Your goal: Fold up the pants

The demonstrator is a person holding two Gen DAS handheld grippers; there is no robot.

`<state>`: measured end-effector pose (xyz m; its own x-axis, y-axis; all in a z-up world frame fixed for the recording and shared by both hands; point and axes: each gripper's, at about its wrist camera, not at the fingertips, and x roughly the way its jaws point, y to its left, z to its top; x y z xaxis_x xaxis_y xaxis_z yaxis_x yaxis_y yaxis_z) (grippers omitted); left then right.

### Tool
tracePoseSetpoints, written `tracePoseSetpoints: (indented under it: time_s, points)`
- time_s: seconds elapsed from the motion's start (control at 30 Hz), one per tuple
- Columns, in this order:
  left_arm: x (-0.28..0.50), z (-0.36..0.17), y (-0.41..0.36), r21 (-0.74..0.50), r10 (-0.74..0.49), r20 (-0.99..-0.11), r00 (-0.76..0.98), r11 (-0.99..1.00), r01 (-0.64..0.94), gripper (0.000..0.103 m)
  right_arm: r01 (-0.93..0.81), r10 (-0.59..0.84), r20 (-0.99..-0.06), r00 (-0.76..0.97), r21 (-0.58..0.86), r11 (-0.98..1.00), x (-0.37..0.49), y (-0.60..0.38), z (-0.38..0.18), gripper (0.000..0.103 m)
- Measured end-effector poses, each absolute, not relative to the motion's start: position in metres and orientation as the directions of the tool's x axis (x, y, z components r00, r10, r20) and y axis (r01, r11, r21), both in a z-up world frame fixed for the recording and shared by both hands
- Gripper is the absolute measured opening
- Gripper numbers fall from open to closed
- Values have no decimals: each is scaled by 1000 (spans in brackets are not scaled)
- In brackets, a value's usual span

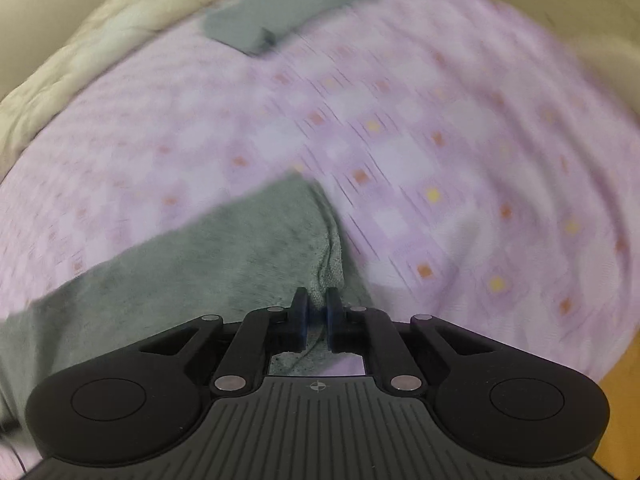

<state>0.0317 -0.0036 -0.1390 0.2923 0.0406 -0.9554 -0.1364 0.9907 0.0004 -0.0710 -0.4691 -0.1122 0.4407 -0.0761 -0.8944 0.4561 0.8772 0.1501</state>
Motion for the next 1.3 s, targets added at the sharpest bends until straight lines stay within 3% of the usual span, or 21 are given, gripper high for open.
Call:
tracePoseSetpoints:
  time_s: [0.1, 0.23, 0.4, 0.47, 0.77, 0.97, 1.07, 1.3]
  points:
    - [26, -139, -6, 0, 42, -954, 296, 990, -141, 6, 436, -132, -892, 432, 78, 897, -79, -466, -105, 8]
    - [25, -166, -8, 28, 52, -981, 186, 991, -131, 9, 491, -132, -945, 300, 34, 870, -77, -478, -138, 7]
    - [18, -155, -10, 37, 66, -972, 226, 991, -131, 14, 452, -148, -928, 342, 25, 892, -74, -472, -119, 13]
    - [15, -144, -8, 34, 64, -965, 254, 992, -121, 18, 448, -178, -918, 354, 0, 894, -73, -470, -110, 28]
    - [-4, -116, 15, -28, 1, -949, 315, 996, -88, 24, 368, -184, -863, 470, 2, 930, -48, -446, -80, 28]
    - [0, -142, 3, -97, -126, -981, 151, 978, 183, 21, 248, -129, -857, 500, -1, 969, -29, -381, -75, 28]
    - [-7, -139, 1, -122, -181, -970, 162, 940, 318, 21, 229, -117, -860, 496, 0, 973, -29, -348, -74, 28]
    - [12, -115, 37, -47, -189, -938, 292, 901, 432, 21, 457, -245, -878, 411, -34, 889, -63, -339, -76, 28]
